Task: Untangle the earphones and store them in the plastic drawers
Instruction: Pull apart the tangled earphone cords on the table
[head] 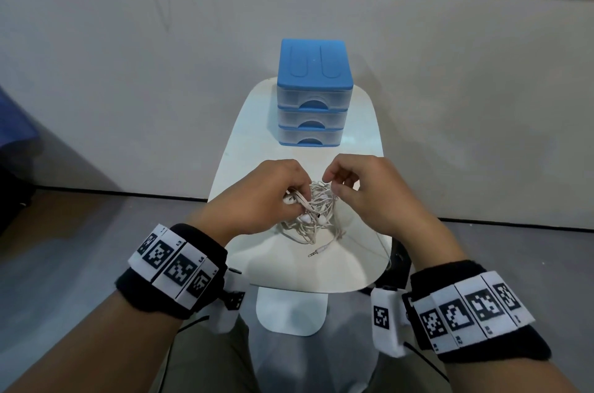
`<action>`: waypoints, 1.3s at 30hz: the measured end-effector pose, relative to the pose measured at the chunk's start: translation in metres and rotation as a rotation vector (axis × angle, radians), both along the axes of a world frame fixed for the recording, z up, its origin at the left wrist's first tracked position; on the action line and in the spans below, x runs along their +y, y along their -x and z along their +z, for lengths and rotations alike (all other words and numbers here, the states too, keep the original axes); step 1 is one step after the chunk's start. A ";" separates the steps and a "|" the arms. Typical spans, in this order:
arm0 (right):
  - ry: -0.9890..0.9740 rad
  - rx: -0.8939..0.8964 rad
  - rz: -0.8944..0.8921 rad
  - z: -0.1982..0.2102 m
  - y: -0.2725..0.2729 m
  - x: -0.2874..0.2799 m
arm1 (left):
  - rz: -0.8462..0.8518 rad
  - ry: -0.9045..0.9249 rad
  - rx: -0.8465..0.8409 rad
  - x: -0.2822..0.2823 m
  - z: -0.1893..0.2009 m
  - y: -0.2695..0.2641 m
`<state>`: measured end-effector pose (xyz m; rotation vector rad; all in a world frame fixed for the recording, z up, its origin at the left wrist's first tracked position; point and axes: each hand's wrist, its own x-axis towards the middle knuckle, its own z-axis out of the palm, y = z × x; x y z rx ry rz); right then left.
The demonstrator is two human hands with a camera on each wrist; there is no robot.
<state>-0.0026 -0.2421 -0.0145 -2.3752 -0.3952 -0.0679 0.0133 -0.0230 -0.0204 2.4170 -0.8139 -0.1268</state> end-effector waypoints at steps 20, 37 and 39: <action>-0.059 0.190 0.160 0.017 -0.028 -0.004 | 0.055 0.053 0.142 -0.006 0.011 -0.005; -0.113 0.040 0.011 0.021 -0.021 -0.002 | 0.191 0.071 0.175 -0.011 0.016 0.000; -0.200 0.037 -0.033 0.025 -0.013 0.000 | 0.238 0.103 0.190 -0.012 0.017 0.001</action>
